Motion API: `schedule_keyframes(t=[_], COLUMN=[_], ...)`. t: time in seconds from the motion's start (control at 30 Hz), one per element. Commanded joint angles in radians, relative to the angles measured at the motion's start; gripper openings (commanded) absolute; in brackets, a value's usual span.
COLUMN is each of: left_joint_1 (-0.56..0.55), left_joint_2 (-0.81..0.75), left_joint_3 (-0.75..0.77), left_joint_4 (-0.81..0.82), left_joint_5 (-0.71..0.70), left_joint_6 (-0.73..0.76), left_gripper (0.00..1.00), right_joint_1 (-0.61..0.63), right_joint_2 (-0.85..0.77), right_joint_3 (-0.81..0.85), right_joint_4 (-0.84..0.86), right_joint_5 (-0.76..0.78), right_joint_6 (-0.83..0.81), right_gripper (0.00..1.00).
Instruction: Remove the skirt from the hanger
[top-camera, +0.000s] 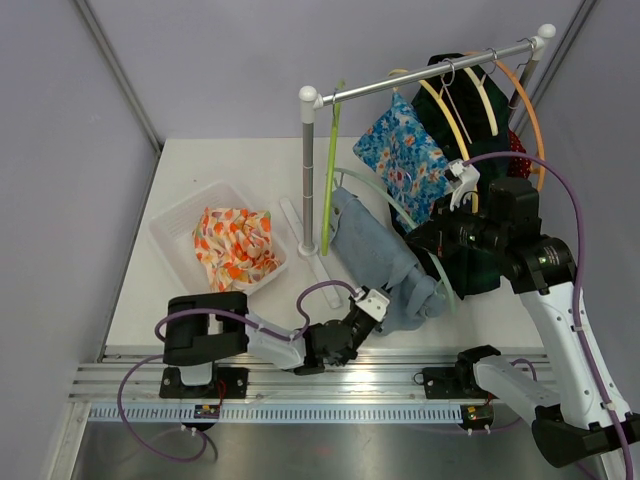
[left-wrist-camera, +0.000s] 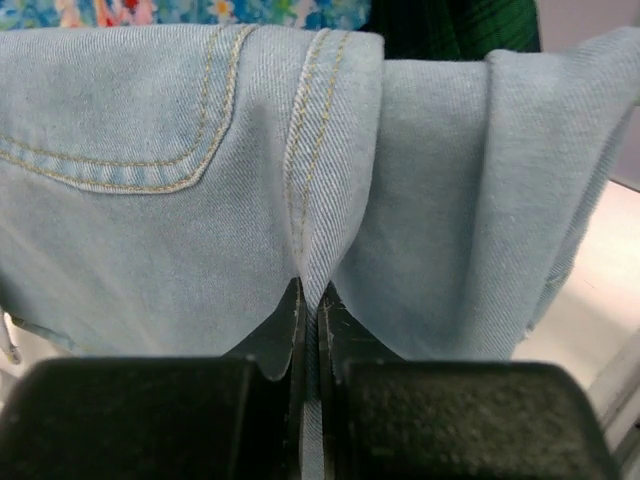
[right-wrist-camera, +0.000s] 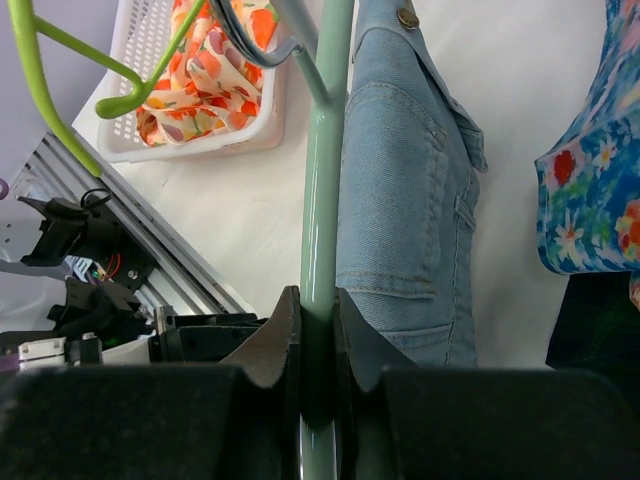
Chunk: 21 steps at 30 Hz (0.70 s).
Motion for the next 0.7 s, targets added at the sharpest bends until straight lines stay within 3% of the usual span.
schedule_keyframes(t=[0.0, 0.13, 0.27, 0.3, 0.37, 0.67], left_joint_1=[-0.005, -0.037, -0.067, -0.067, -0.065, -0.061], left_joint_2=[-0.122, -0.333, -0.569, -0.618, -0.729, -1.025], left_joint_3=[-0.023, -0.077, -0.004, 0.018, 0.073, 0.274], left_joint_4=[0.099, -0.025, -0.376, -0.548, -0.756, -1.263], left_joint_5=[0.053, 0.172, 0.288, 0.306, 0.3, 0.155], left_joint_6=[-0.045, -0.048, -0.084, -0.092, -0.08, 0.033], left_gripper=[0.0, 0.0, 0.0, 0.0, 0.0, 0.0], right_joint_1=[-0.008, -0.008, -0.01, -0.008, -0.008, -0.01], right_joint_2=[-0.028, -0.022, -0.026, -0.026, -0.028, -0.017], right_joint_3=[0.008, -0.033, -0.122, -0.153, -0.174, -0.213], right_joint_4=[0.133, 0.146, 0.201, 0.209, 0.233, 0.268], right_joint_5=[0.021, 0.171, 0.304, 0.315, 0.343, 0.404], right_joint_6=[-0.021, -0.105, -0.156, -0.168, -0.176, -0.213], right_gripper=[0.0, 0.0, 0.0, 0.0, 0.0, 0.0])
